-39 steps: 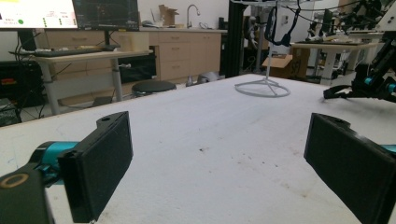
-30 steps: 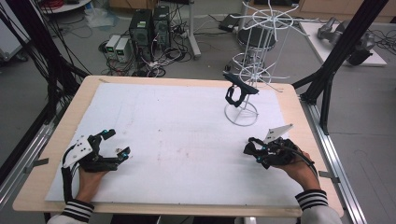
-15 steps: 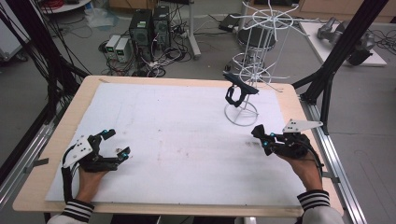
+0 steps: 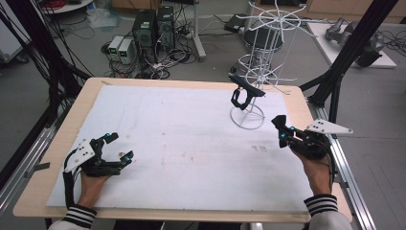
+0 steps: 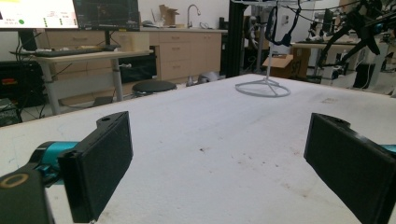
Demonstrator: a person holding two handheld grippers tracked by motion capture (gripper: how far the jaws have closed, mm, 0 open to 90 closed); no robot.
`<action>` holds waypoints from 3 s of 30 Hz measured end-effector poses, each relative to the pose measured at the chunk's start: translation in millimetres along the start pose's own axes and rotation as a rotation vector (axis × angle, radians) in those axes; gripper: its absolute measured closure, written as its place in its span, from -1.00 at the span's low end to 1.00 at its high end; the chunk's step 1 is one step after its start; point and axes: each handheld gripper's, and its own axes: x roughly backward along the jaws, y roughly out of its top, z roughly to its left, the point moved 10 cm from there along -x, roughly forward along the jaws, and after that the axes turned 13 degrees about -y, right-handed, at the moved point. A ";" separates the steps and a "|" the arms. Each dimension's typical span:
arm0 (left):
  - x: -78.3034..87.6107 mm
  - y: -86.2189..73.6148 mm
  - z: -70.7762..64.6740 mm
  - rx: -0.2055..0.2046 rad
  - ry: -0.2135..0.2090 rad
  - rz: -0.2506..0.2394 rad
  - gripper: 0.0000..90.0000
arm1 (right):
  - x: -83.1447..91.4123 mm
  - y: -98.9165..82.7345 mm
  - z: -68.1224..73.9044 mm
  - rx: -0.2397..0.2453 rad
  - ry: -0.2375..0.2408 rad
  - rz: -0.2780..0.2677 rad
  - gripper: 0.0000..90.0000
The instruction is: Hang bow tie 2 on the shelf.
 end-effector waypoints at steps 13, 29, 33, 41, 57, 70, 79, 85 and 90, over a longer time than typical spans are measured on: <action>0.1 0.1 -0.1 0.002 -0.003 -0.001 -0.81 | 8.6 18.6 -18.4 -0.047 -0.131 -0.087 0.70; 0.3 -0.2 -0.1 0.002 -0.001 0.003 -0.81 | 17.2 59.6 -28.4 -0.094 -0.205 -0.207 0.70; -0.2 0.1 -0.6 0.003 -0.005 -0.002 -0.81 | 14.6 63.1 -27.2 -0.094 -0.206 -0.210 0.70; -0.2 0.1 -0.5 0.001 -0.004 -0.001 -0.81 | 11.9 74.9 -28.7 -0.113 -0.211 -0.228 0.70; -0.2 0.2 -0.6 0.002 -0.005 -0.003 -0.81 | 3.2 96.3 -18.0 -0.092 -0.203 -0.245 0.70; -0.2 0.3 -0.5 0.005 -0.007 -0.005 -0.81 | -9.6 106.8 -7.4 -0.090 -0.170 -0.255 0.70; 0.1 0.2 0.0 0.007 -0.005 -0.007 -0.81 | -19.9 111.9 0.3 -0.077 -0.152 -0.244 0.70; 0.3 0.3 0.0 0.008 -0.007 -0.008 -0.81 | -24.9 111.6 1.8 -0.071 -0.149 -0.240 0.69; 0.3 0.3 0.1 0.008 -0.007 -0.008 -0.81 | -25.9 111.6 2.5 -0.062 -0.157 -0.238 0.68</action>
